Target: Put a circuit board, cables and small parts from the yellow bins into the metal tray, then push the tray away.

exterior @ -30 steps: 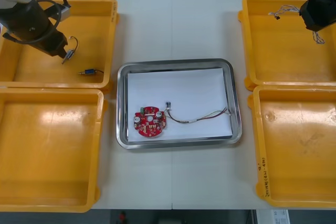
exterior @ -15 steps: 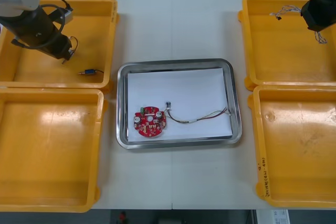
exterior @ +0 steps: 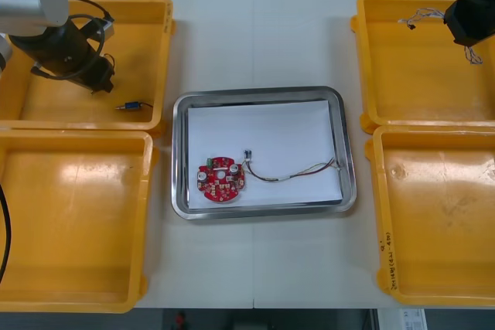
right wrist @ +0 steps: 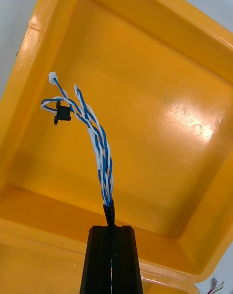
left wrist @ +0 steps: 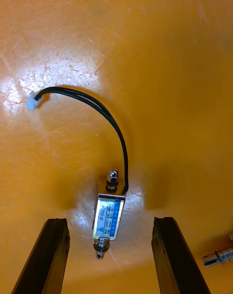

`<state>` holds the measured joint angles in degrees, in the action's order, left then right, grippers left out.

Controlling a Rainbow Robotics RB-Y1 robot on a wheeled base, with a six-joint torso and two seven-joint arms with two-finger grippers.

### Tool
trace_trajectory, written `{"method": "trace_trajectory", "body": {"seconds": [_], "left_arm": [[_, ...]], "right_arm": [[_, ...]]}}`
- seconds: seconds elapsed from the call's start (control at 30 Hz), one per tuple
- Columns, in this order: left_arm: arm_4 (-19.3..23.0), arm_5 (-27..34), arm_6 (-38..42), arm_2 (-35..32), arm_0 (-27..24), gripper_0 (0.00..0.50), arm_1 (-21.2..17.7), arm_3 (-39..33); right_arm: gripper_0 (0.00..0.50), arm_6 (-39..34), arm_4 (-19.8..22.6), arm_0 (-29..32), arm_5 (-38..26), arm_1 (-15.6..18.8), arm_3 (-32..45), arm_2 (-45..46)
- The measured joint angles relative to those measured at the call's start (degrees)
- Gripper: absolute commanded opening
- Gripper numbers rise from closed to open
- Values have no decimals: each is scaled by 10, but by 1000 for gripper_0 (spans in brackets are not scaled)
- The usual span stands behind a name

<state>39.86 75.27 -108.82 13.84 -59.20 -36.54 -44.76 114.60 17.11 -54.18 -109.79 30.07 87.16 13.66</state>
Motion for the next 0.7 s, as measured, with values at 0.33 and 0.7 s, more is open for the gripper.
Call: {"method": "trace_trajectory", "body": {"seconds": [0.33, 0.7], "left_arm": [[0, -40, 0, 0, 0, 500, 10, 32], [0, -47, 0, 0, -4, 0, 10, 35]], "right_arm": [[2, 0, -1, 0, 0, 0, 0, 0], [0, 0, -5, 0, 0, 0, 0, 0]]}}
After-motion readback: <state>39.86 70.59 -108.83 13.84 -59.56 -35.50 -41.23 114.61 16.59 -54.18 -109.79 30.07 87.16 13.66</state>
